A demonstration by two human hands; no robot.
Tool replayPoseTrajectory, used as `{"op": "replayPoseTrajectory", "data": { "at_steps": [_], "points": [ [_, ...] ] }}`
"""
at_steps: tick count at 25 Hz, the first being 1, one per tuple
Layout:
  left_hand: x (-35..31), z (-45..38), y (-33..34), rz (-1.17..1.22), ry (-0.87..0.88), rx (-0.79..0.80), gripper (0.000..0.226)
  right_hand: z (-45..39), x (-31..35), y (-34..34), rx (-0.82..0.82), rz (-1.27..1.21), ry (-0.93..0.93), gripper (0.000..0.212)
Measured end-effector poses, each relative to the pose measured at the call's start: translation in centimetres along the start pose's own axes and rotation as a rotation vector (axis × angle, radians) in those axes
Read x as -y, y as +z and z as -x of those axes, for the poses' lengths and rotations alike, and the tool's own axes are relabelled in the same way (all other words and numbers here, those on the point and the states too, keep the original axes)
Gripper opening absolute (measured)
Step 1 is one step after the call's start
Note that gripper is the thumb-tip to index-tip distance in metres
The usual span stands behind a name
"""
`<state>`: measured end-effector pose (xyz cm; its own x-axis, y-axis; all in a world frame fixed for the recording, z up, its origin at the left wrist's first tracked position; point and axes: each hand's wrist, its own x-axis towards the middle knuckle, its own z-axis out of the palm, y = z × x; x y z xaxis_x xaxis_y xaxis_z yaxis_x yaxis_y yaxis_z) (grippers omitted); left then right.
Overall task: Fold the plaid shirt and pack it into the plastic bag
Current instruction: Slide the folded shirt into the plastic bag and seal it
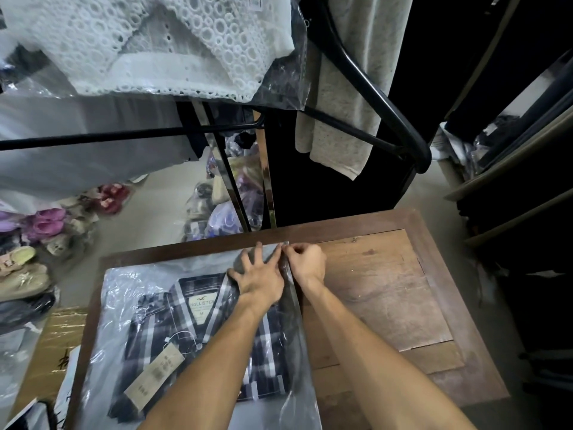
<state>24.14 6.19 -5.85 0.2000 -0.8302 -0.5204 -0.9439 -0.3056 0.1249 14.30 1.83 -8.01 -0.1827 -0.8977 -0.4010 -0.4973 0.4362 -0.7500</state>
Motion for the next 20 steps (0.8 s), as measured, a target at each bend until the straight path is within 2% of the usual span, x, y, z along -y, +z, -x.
{"op": "replayPoseTrajectory", "data": {
  "at_steps": [5, 11, 16, 20],
  "points": [
    [0.7, -1.4, -2.2, -0.014, 0.048, 0.141, 0.059, -0.7, 1.1, 0.2, -0.035, 0.025, 0.064, 0.025],
    [0.1, -2.3, -4.0, -0.084, 0.029, 0.308, 0.084, 0.0, 0.8, -0.3, 0.000, 0.110, 0.019, 0.032],
    [0.2, -2.1, -4.6, -0.160, 0.073, 0.356, 0.067, 1.5, -1.2, -0.3, 0.018, 0.073, 0.058, 0.031],
    [0.0, -1.9, -4.4, -0.217, 0.085, 0.397, 0.077, 2.7, -2.5, -0.6, 0.027, 0.056, 0.053, 0.028]
  ]
}}
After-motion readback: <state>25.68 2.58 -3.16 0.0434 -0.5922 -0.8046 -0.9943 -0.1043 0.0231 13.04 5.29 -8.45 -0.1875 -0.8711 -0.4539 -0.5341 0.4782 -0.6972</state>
